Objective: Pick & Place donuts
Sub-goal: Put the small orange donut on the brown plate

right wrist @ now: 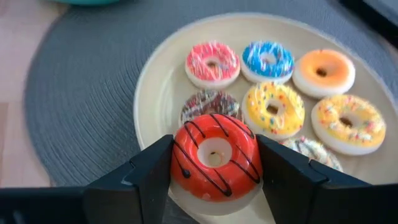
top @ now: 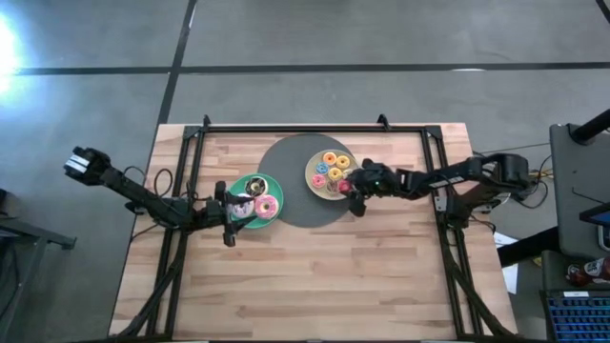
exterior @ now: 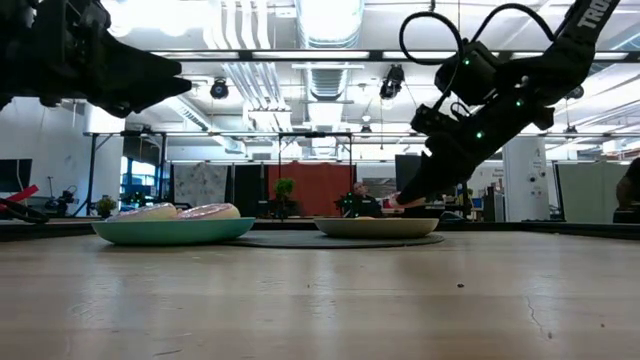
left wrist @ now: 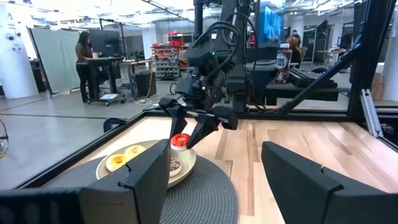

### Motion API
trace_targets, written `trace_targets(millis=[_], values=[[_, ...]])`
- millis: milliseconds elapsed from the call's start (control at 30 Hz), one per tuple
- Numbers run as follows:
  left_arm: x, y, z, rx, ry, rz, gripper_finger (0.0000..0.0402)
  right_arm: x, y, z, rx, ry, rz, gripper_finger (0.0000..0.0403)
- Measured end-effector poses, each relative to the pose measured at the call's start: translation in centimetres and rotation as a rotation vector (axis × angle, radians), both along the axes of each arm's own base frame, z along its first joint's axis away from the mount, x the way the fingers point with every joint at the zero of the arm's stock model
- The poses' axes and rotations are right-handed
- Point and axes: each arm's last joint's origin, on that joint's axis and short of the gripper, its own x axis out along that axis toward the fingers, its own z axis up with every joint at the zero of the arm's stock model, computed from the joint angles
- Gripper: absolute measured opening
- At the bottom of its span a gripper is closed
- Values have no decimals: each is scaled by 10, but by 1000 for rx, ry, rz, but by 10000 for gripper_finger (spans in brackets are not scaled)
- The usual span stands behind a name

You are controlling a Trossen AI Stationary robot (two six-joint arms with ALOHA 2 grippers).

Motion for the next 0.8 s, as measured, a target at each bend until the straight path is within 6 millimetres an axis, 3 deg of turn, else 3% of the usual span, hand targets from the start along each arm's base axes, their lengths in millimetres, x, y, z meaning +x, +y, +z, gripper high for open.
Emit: trace_targets(millis=[800], values=[[0, 0, 0, -12, -6, -1, 227, 0, -11, -17, 7, 61, -92, 208]])
